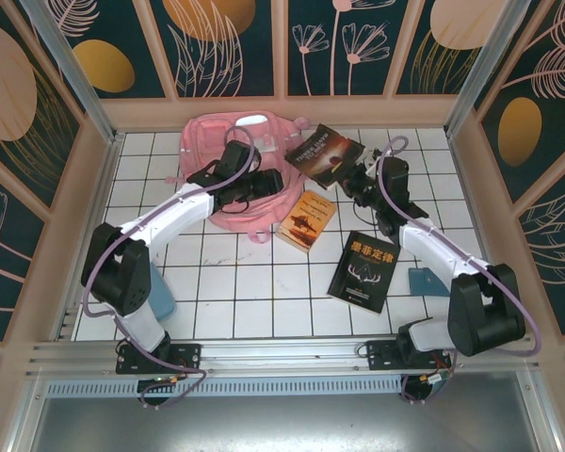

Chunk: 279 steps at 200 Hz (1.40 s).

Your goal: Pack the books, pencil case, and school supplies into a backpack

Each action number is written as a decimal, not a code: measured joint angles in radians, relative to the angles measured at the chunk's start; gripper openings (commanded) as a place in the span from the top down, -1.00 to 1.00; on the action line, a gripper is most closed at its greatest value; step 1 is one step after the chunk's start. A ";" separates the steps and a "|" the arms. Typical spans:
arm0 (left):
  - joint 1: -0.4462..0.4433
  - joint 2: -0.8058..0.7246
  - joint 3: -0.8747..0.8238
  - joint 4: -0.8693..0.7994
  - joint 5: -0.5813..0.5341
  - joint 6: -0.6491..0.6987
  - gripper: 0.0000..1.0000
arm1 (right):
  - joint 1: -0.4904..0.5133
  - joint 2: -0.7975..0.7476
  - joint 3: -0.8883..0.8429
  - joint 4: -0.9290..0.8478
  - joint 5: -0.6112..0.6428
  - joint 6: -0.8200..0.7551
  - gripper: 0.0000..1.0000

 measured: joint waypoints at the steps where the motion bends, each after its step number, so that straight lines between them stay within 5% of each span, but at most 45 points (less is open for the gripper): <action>1: 0.000 0.001 0.001 -0.004 -0.002 0.005 -0.35 | 0.000 -0.002 -0.002 -0.006 0.001 -0.005 0.83; 43: -0.057 0.094 0.092 -0.177 -0.143 0.254 -0.19 | -0.026 -0.053 -0.038 -0.122 0.055 -0.070 0.84; 102: -0.146 0.272 0.297 -0.252 -0.296 0.428 -0.01 | -0.084 -0.095 -0.077 -0.181 0.105 -0.069 0.85; 157: -0.159 0.367 0.368 -0.280 -0.360 0.485 -0.16 | -0.084 -0.098 -0.093 -0.200 0.105 -0.066 0.85; 211: -0.161 0.415 0.430 -0.303 -0.407 0.505 0.24 | -0.084 -0.103 -0.093 -0.203 0.105 -0.066 0.85; 259: -0.161 0.422 0.449 -0.328 -0.404 0.537 -0.01 | -0.084 -0.116 -0.104 -0.204 0.105 -0.065 0.85; 279: -0.161 0.426 0.452 -0.336 -0.380 0.541 0.09 | -0.084 -0.120 -0.106 -0.206 0.105 -0.063 0.85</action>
